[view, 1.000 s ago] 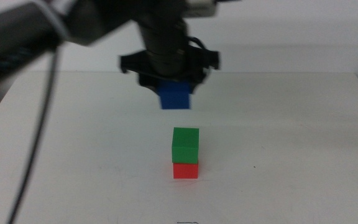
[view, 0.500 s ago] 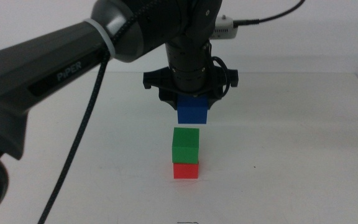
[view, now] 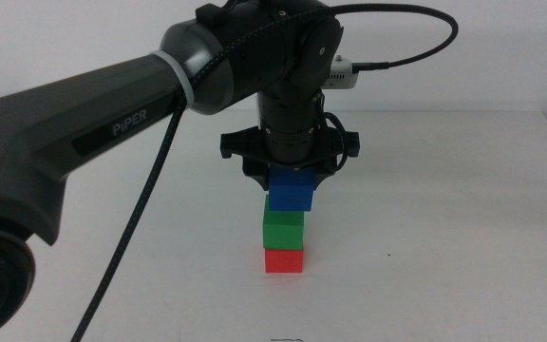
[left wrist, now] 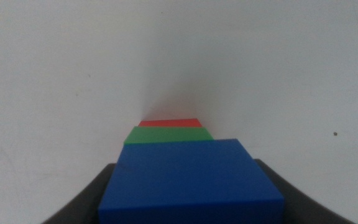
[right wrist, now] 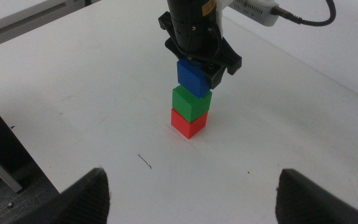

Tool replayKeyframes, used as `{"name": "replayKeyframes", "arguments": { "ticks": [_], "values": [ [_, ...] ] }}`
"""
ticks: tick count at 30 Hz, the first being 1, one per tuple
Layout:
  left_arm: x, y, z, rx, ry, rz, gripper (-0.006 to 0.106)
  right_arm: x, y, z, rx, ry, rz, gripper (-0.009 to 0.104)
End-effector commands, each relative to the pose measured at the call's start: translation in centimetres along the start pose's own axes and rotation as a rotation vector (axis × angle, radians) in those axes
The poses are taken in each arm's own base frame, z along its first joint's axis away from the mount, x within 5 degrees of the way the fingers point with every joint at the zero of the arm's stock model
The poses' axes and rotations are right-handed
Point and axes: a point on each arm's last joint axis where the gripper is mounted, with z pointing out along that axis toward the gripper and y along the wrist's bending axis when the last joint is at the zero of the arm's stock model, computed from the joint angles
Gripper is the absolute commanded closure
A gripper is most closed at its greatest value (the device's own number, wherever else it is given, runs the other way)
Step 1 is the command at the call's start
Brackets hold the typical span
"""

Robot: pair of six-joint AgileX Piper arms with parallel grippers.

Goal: Stack red cubes first, then green, then blue cubes in a specific spot.

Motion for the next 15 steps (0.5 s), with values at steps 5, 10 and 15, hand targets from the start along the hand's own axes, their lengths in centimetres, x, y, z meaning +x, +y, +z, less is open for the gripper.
{"name": "replayKeyframes", "arguments": {
  "ticks": [5, 10, 15],
  "values": [
    [0.2, 0.7, -2.6, -0.03, -0.016, -0.025, 0.09, -1.1, -0.2, -0.4, 0.016, -0.086, -0.012, 0.015],
    [0.1, 0.7, -2.1, -0.038, -0.009, -0.045, 0.09, -1.1, -0.2, -0.4, 0.016, -0.086, -0.012, 0.015],
    [0.3, 0.5, -1.9, -0.02, 0.011, -0.051, 0.09, -1.1, -0.2, -0.4, 0.016, -0.086, -0.012, 0.015]
  ]
}}
